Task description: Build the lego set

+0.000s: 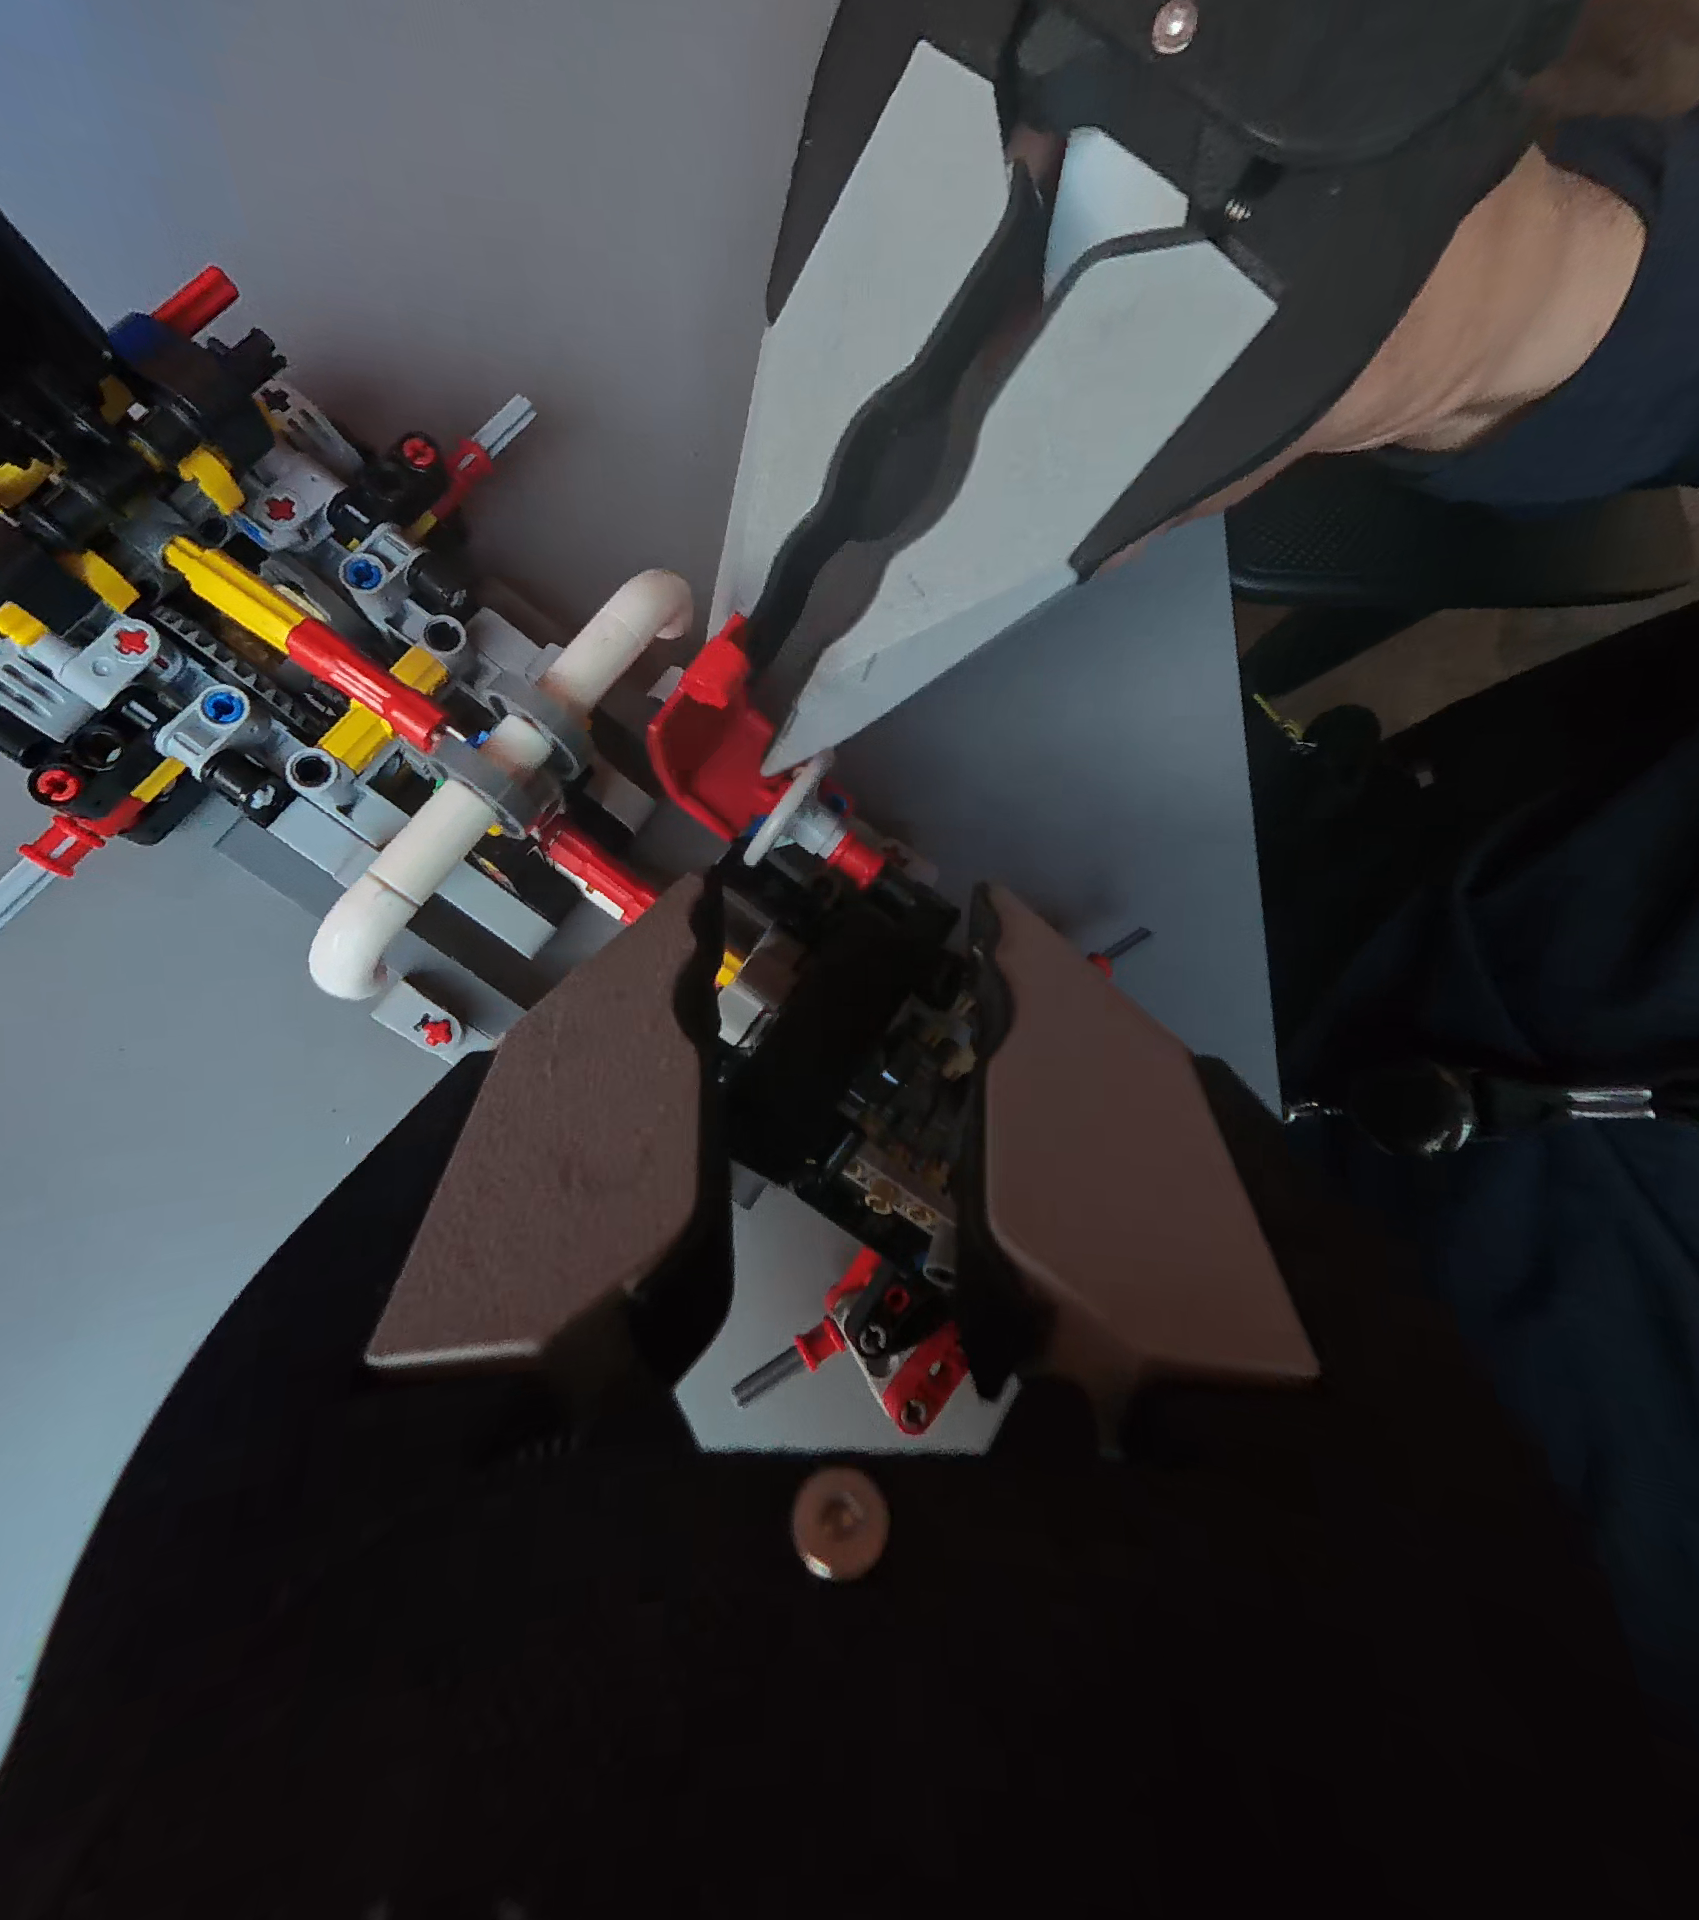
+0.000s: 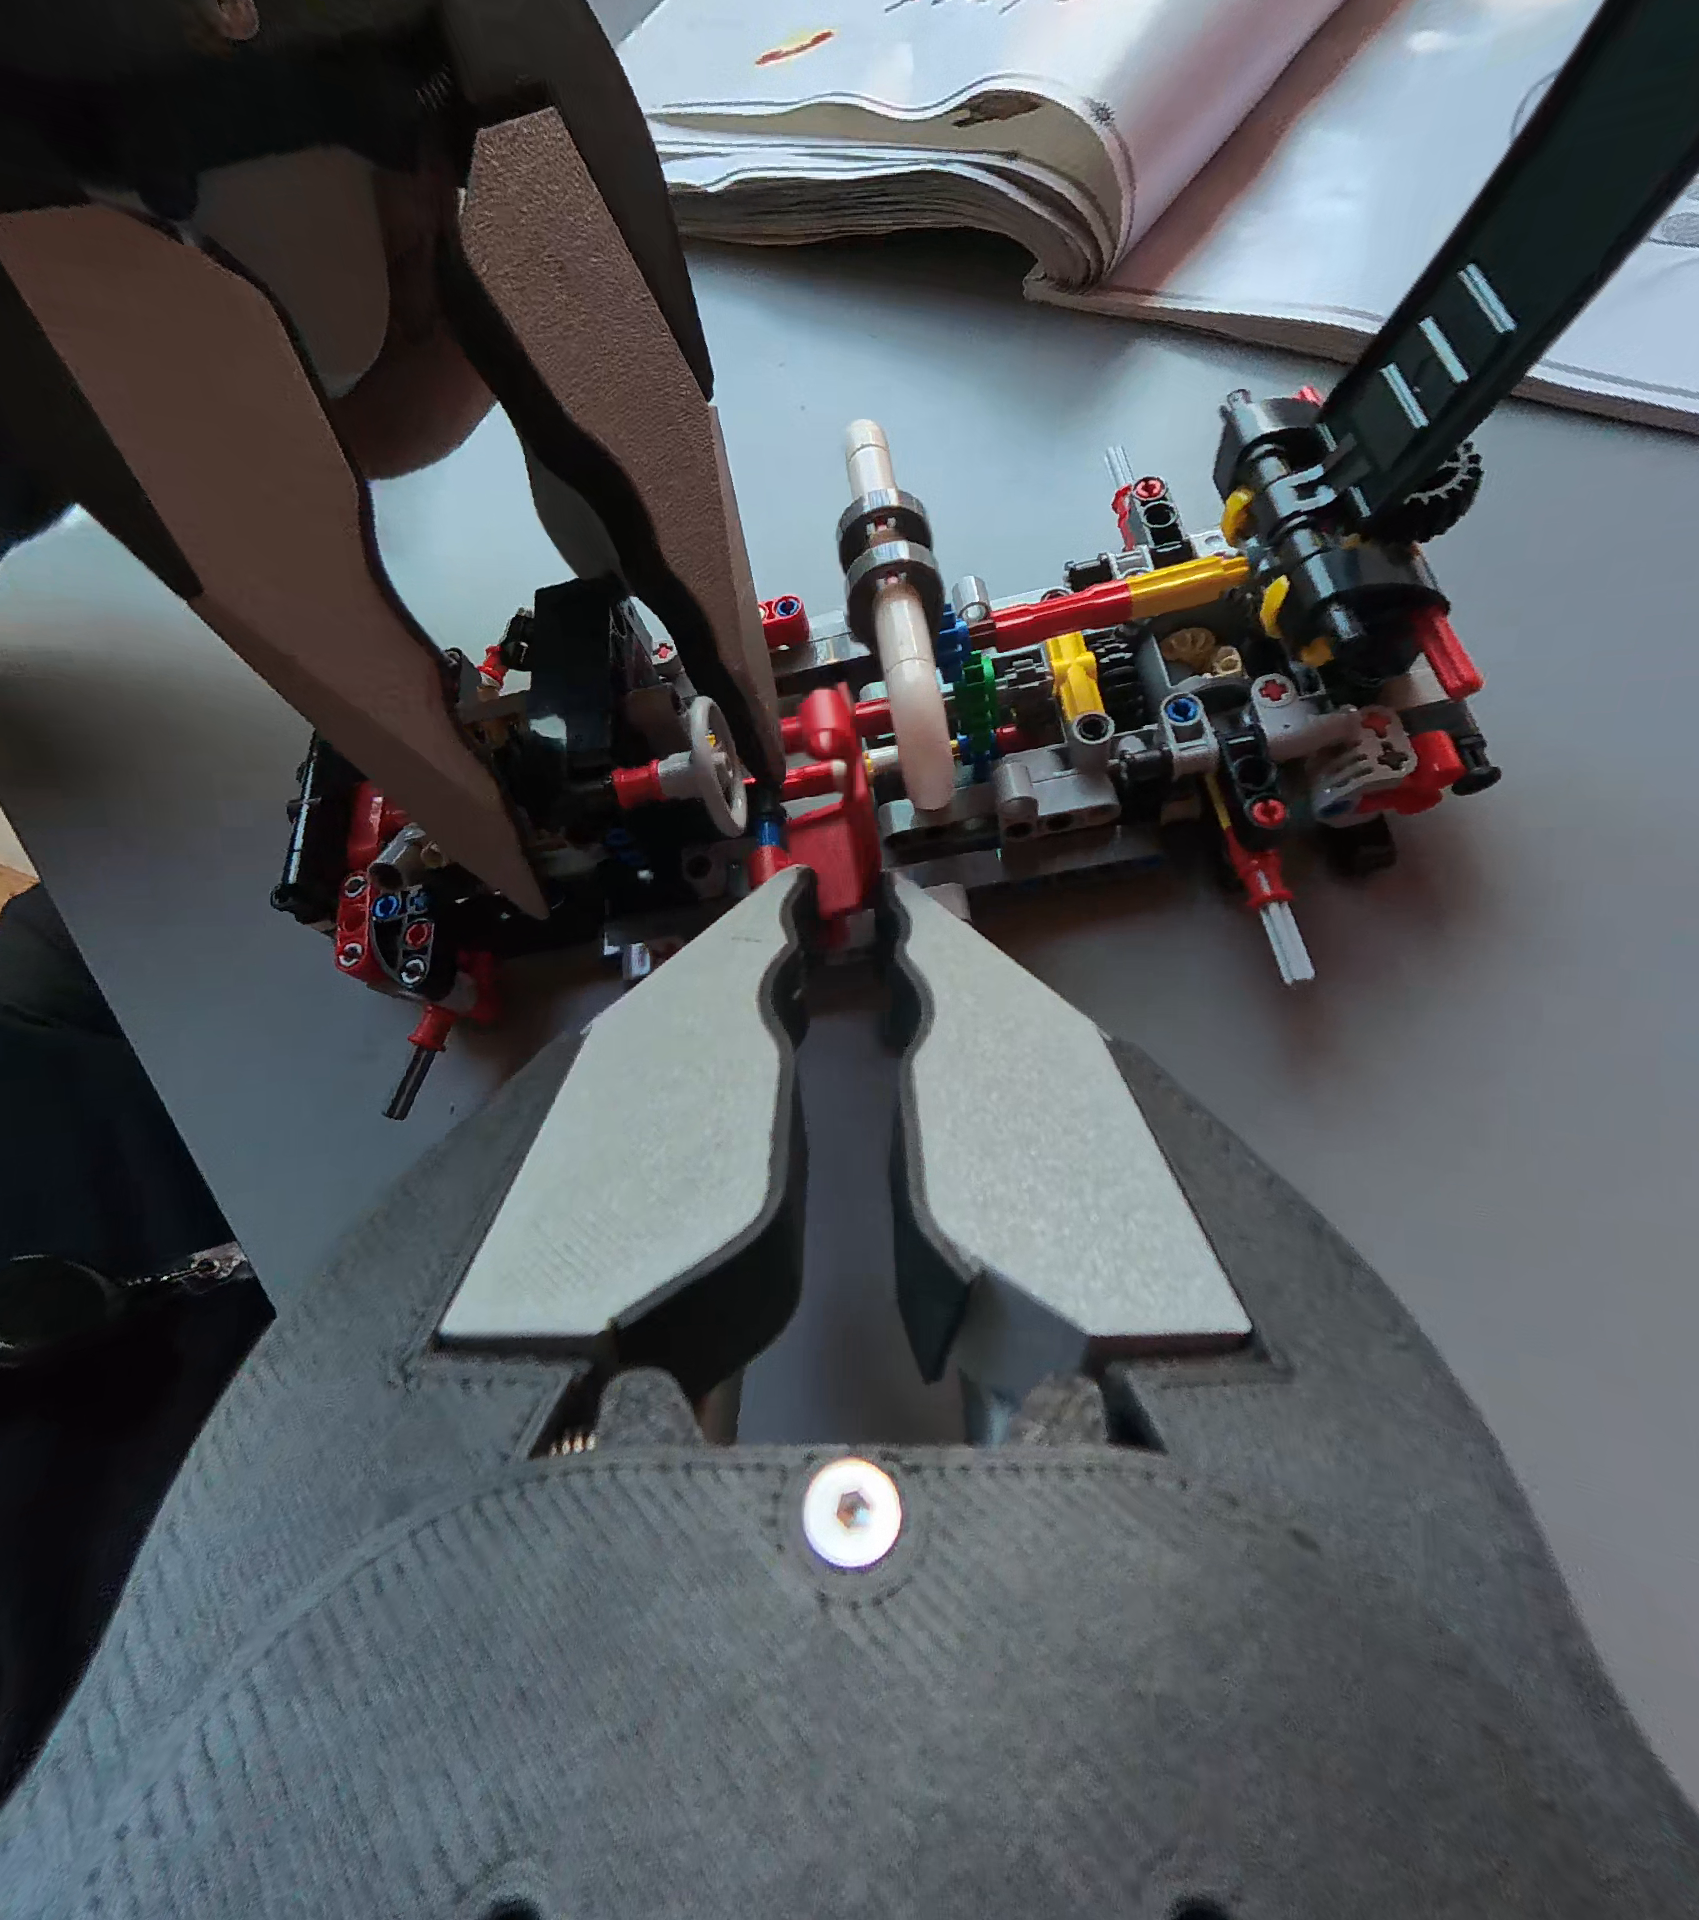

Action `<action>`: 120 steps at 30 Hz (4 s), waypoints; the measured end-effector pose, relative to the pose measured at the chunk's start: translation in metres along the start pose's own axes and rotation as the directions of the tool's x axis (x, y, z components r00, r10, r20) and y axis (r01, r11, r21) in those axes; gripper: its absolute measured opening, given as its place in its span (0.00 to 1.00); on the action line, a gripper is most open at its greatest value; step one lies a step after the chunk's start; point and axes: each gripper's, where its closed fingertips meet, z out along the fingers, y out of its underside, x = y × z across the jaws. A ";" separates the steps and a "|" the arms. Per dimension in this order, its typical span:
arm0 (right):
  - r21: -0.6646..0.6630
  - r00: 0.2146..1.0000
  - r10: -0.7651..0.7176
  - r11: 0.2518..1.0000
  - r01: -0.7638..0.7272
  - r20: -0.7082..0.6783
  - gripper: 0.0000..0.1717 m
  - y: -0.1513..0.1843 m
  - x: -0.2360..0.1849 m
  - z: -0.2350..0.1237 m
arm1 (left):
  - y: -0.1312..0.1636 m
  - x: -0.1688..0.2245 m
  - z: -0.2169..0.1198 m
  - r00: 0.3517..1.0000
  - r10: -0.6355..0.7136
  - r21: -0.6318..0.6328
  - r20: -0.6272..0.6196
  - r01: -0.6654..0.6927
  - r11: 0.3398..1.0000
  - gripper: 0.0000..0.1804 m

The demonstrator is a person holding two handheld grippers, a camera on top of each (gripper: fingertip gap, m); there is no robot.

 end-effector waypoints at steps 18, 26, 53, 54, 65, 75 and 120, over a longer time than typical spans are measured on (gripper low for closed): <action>-0.040 0.994 -0.110 0.993 0.110 0.020 0.08 0.004 -0.010 0.005 | 0.000 0.000 -0.001 1.000 0.005 0.044 -0.009 -0.005 0.999 0.24; -0.039 0.991 -0.064 0.997 0.069 0.114 0.07 0.003 -0.011 0.003 | 0.000 0.000 -0.001 1.000 0.004 0.044 -0.019 -0.003 0.999 0.24; -0.142 0.966 0.083 0.989 -0.049 0.244 0.07 0.006 -0.011 0.003 | -0.001 0.000 -0.001 1.000 0.021 0.059 -0.013 -0.021 0.998 0.24; -0.145 0.964 0.079 0.989 -0.043 0.253 0.07 0.006 -0.011 0.003 | -0.001 0.000 -0.001 1.000 0.022 0.059 -0.014 -0.021 0.998 0.24; -0.158 0.954 0.072 0.987 -0.027 0.289 0.07 0.005 -0.012 0.004 | -0.001 -0.001 -0.001 1.000 0.014 0.074 -0.013 -0.013 0.997 0.24; -0.141 0.974 0.019 0.990 0.014 0.228 0.07 0.003 -0.011 0.005 | -0.002 -0.002 -0.001 1.000 0.004 0.089 -0.003 -0.004 0.996 0.25; -0.021 0.916 0.243 0.968 -0.250 0.320 0.02 -0.006 -0.003 -0.009 | -0.008 -0.002 -0.001 0.998 -0.063 0.205 -0.014 0.065 0.977 0.24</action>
